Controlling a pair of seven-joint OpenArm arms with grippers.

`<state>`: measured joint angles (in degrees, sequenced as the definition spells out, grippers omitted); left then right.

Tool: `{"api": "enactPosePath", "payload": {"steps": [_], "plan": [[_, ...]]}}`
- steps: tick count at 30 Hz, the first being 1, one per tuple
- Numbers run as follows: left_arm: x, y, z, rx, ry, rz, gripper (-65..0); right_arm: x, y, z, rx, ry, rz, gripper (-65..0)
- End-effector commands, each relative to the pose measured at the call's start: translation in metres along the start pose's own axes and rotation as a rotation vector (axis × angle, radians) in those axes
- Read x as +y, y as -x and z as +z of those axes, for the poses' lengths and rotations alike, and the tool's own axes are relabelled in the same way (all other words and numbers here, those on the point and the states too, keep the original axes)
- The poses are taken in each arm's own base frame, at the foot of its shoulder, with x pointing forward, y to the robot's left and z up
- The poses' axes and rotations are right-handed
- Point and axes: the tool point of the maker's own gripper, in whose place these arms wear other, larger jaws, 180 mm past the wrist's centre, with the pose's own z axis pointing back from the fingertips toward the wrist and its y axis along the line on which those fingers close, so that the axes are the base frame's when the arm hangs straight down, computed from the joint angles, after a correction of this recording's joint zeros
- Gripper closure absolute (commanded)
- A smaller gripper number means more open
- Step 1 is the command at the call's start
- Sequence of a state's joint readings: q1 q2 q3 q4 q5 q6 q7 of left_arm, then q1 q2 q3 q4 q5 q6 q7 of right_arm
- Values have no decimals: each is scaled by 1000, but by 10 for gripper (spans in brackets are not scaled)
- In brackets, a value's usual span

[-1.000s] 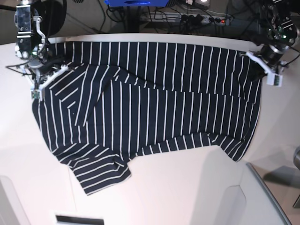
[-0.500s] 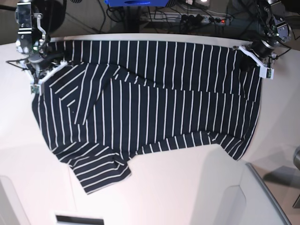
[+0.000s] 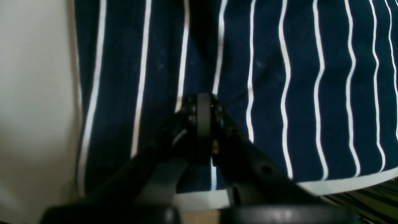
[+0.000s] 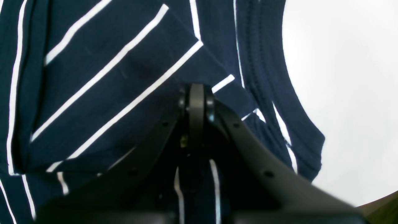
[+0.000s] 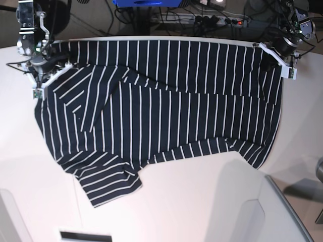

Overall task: Layout the t-shirt on the table in an organized manner, then fold the t-shirt properly
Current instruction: 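Hold both corners and pull the folded edge taut, then release the left gripper and move the right gripper down the shirt's side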

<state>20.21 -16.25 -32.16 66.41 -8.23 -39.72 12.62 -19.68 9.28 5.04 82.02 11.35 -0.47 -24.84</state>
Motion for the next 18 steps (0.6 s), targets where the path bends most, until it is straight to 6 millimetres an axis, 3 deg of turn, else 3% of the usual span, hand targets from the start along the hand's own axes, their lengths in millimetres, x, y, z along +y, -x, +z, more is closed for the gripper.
{"api": "enactPosePath", "payload": {"steps": [1, 6, 8, 11, 14, 18], "plan": [[7, -7, 6, -2, -10, -32, 0, -4, 6, 3, 39, 10, 4, 0], [14, -58, 17, -111, -51, -106, 0, 1, -54, 21, -119, -3, 26, 0], [20, -81, 20, -117, -77, -140, 0, -8, -78, 23, -147, 12, 49, 0], [34, -121, 20, -121, -128, -182, 0, -18, -123, 10, -155, 34, 46, -2], [39, -142, 19, -143, -143, -192, 0, -33, -166, -3, -192, 62, 30, -6], [39, -148, 18, -156, -144, -192, 0, -44, -218, -30, -181, 49, 5, -144]]}}
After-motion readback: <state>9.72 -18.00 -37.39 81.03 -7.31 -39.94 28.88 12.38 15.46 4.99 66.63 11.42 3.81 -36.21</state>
